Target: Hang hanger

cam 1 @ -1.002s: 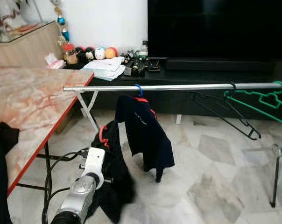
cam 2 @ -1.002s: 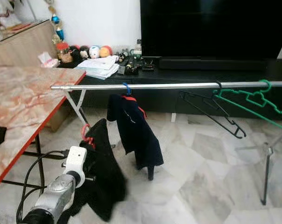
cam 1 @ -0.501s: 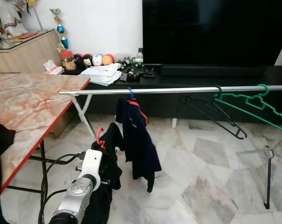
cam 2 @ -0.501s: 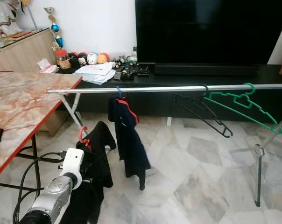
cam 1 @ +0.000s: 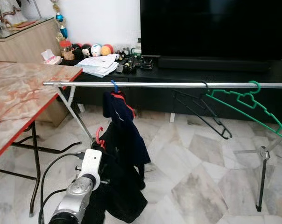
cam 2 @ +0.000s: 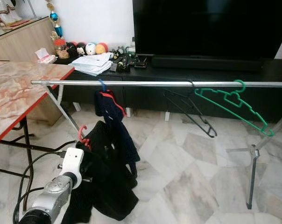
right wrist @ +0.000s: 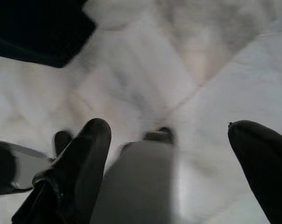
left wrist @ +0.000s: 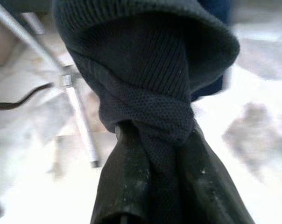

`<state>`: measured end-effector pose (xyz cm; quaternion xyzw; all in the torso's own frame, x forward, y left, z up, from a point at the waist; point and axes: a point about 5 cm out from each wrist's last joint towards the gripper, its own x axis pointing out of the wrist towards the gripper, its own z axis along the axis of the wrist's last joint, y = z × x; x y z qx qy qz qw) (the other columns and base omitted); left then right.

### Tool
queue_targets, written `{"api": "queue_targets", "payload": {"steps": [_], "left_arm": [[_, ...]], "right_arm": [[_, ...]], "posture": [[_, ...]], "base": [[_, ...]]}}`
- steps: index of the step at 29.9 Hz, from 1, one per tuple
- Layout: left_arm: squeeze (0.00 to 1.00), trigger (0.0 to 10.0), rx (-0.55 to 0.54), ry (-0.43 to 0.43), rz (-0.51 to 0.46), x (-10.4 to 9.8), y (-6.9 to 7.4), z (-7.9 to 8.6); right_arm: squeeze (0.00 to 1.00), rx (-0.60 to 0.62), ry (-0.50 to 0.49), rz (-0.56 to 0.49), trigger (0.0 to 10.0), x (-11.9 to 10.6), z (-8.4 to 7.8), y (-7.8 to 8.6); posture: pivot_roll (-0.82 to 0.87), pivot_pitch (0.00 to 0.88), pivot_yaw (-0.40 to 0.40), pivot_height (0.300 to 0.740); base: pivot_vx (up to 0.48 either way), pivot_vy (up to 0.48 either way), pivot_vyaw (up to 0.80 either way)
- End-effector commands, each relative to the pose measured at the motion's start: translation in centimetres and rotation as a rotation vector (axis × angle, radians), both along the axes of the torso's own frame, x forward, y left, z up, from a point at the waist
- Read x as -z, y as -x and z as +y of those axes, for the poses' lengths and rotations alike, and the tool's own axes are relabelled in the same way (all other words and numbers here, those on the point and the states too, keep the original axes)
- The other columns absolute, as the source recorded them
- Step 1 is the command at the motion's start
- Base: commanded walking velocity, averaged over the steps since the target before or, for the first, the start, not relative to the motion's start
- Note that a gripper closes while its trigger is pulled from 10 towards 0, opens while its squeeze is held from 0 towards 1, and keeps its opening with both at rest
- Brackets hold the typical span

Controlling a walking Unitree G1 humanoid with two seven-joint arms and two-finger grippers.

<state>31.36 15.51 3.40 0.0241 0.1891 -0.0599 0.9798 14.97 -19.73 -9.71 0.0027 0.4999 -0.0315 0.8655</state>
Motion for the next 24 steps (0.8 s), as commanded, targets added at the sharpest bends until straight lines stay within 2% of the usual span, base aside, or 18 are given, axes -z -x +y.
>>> {"api": "queue_targets", "payload": {"steps": [1,14,19,23,24], "left_arm": [[0.00,10.0,-0.014,-0.022,-0.055,-1.23,-0.70,0.91],[0.00,10.0,-0.001,-0.006,-0.055,-1.19,-0.78,-0.06],[0.00,10.0,-0.035,-0.004,-0.061,-1.22,-0.85,0.21],[0.00,10.0,-0.053,-0.013,-0.031,-0.78,-0.71,0.50],[0.00,10.0,-0.074,0.023,-0.045,-0.88,-0.66,0.59]], "right_arm": [[0.00,-0.012,-0.010,0.000,10.0,0.03,0.56,-0.13],[0.00,-0.040,-0.017,-0.007,10.0,-0.11,0.54,-0.45],[0.00,-0.044,-0.019,-0.004,10.0,-0.11,0.51,-0.44],[0.00,-0.049,-0.019,-0.003,10.0,-0.12,0.50,-0.47],[0.00,-0.052,-0.018,-0.008,10.0,-0.14,0.51,-0.50]], "posture": [[-0.09,0.000,0.082,0.740],[-0.09,0.000,0.075,0.740],[-0.09,0.000,0.071,0.740],[-0.09,0.000,0.071,0.740],[-0.09,0.000,0.071,0.740]], "base": [[0.000,-0.480,0.00],[0.000,-0.480,0.00],[0.000,0.000,0.00],[0.000,0.000,0.00],[0.000,0.000,0.00]]}}
